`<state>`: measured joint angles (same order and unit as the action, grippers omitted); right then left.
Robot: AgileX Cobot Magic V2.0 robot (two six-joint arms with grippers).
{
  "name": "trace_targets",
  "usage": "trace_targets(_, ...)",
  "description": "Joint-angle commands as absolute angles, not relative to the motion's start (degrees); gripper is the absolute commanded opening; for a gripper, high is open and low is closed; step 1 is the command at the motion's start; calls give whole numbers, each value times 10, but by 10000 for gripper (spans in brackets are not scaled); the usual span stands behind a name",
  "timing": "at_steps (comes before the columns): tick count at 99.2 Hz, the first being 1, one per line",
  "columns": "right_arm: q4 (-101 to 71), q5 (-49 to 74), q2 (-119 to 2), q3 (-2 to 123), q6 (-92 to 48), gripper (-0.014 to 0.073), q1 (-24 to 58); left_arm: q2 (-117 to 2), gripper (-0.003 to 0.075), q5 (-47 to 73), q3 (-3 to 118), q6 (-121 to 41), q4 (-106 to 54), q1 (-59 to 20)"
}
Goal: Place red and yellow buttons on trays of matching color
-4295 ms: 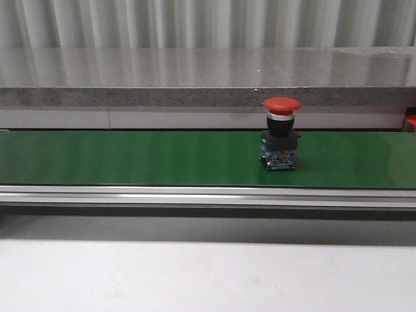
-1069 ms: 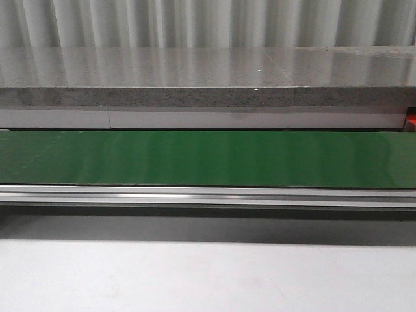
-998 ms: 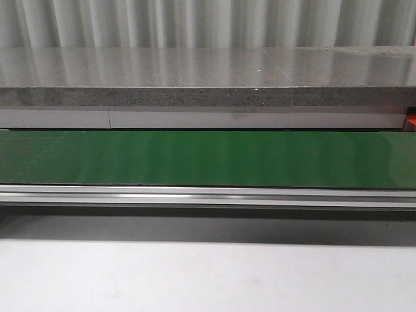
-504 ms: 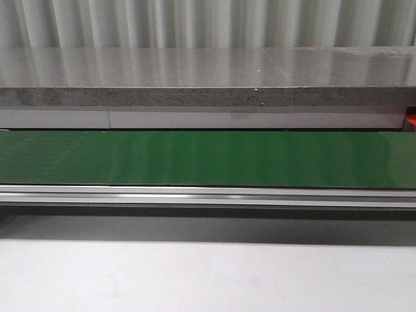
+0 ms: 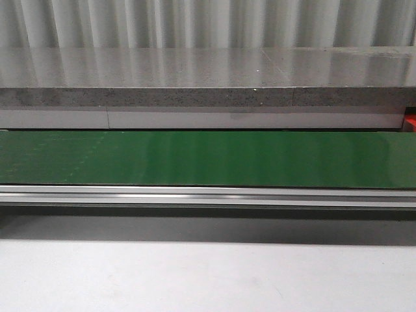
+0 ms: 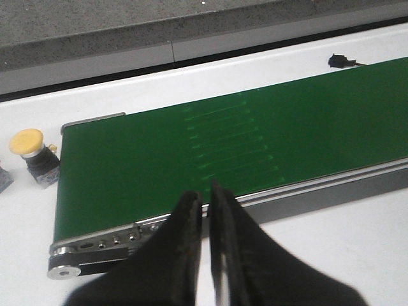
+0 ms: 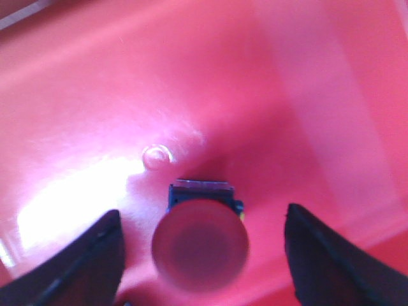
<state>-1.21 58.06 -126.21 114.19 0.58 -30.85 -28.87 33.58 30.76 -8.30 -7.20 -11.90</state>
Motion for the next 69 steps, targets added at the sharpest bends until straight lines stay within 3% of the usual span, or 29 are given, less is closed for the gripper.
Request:
trace_targets(1, -4, 571, -1188, 1162, -5, 447, -304, -291, -6, 294, 324, -81, -80, -122)
trace_targets(20, 0, 600, -1118, 1162, -5, 76, -281, -291, -6, 294, 324, -81, -80, -122)
trace_targets(30, 0, 616, -1090, 1162, -5, -76, -262, -291, -6, 294, 324, -81, -80, -122)
trace_targets(69, 0, 632, -985, 1067, -5, -68, -135, -291, -6, 294, 324, -81, -80, -122)
